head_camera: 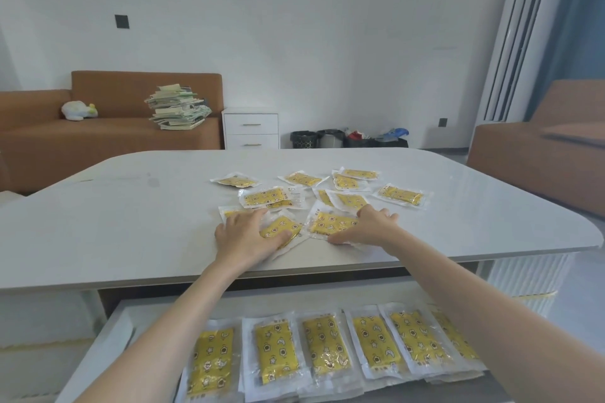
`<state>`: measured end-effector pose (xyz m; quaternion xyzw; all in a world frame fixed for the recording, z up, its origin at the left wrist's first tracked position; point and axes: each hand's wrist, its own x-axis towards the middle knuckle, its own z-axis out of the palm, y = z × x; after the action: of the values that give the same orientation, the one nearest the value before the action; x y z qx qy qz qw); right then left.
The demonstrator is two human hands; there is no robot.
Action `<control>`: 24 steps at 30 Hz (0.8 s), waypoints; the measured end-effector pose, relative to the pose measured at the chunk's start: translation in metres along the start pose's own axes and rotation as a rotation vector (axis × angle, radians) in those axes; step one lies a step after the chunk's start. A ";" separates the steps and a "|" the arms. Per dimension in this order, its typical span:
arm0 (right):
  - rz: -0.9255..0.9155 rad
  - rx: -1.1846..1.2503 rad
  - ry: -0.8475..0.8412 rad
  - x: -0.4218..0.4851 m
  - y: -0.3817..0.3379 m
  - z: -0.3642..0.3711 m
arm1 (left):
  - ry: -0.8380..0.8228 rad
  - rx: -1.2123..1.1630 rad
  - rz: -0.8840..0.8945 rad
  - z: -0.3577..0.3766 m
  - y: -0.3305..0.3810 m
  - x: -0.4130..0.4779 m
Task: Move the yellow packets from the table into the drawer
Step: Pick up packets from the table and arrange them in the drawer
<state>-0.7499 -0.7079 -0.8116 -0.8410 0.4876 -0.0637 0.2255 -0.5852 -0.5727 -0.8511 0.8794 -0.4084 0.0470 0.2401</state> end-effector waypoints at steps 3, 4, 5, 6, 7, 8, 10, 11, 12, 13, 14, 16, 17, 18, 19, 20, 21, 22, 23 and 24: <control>0.039 -0.118 -0.044 0.000 -0.005 -0.003 | -0.050 0.017 0.029 0.000 -0.003 0.001; 0.035 -0.157 -0.038 0.001 -0.005 -0.002 | -0.052 -0.001 0.029 0.000 -0.004 0.001; 0.029 -0.183 -0.023 0.002 -0.006 0.000 | -0.042 -0.040 0.027 0.000 -0.006 0.002; 0.024 -0.192 -0.005 0.003 -0.006 0.002 | -0.031 -0.090 0.020 0.001 -0.007 0.003; 0.021 -0.193 0.010 0.004 -0.007 0.005 | -0.017 -0.132 0.012 0.001 -0.007 0.002; 0.020 -0.190 0.014 0.005 -0.007 0.006 | -0.004 -0.157 0.000 0.001 -0.007 0.002; 0.021 -0.165 -0.003 0.007 -0.008 0.006 | 0.015 -0.168 -0.031 -0.002 -0.006 0.001; 0.020 -0.141 -0.020 0.008 -0.009 0.004 | 0.012 -0.172 -0.046 -0.003 -0.006 0.001; 0.016 -0.112 -0.037 0.009 -0.010 0.001 | 0.002 -0.181 -0.060 -0.003 -0.006 0.002; 0.013 -0.074 -0.050 0.011 -0.010 -0.001 | -0.010 -0.191 -0.070 -0.004 -0.006 0.002; 0.006 -0.032 -0.053 0.012 -0.010 -0.001 | -0.020 -0.203 -0.078 -0.004 -0.007 0.002; -0.021 0.045 -0.018 0.013 -0.011 0.002 | -0.022 -0.234 -0.088 -0.005 -0.006 0.001; -0.037 0.068 0.023 0.012 -0.011 0.005 | -0.014 -0.254 -0.094 -0.006 -0.006 0.000; -0.053 0.075 0.072 0.011 -0.012 0.009 | -0.003 -0.273 -0.098 -0.007 -0.006 -0.001; -0.072 0.077 0.118 0.010 -0.012 0.011 | 0.009 -0.291 -0.096 -0.008 -0.006 -0.003; -0.091 0.088 0.155 0.010 -0.011 0.013 | 0.022 -0.310 -0.089 -0.009 -0.006 -0.005; -0.104 0.129 0.178 0.010 -0.011 0.014 | 0.037 -0.327 -0.085 -0.010 -0.006 -0.006; -0.112 0.212 0.189 0.011 -0.010 0.013 | 0.052 -0.349 -0.087 -0.011 -0.006 -0.007; -0.110 0.326 0.191 0.012 -0.009 0.010 | 0.067 -0.377 -0.094 -0.011 -0.006 -0.008; -0.099 0.459 0.202 0.011 -0.009 0.006 | 0.081 -0.413 -0.105 -0.010 -0.006 -0.007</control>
<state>-0.7351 -0.7118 -0.8148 -0.7801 0.4388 -0.2671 0.3572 -0.5839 -0.5595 -0.8467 0.8291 -0.3528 -0.0149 0.4334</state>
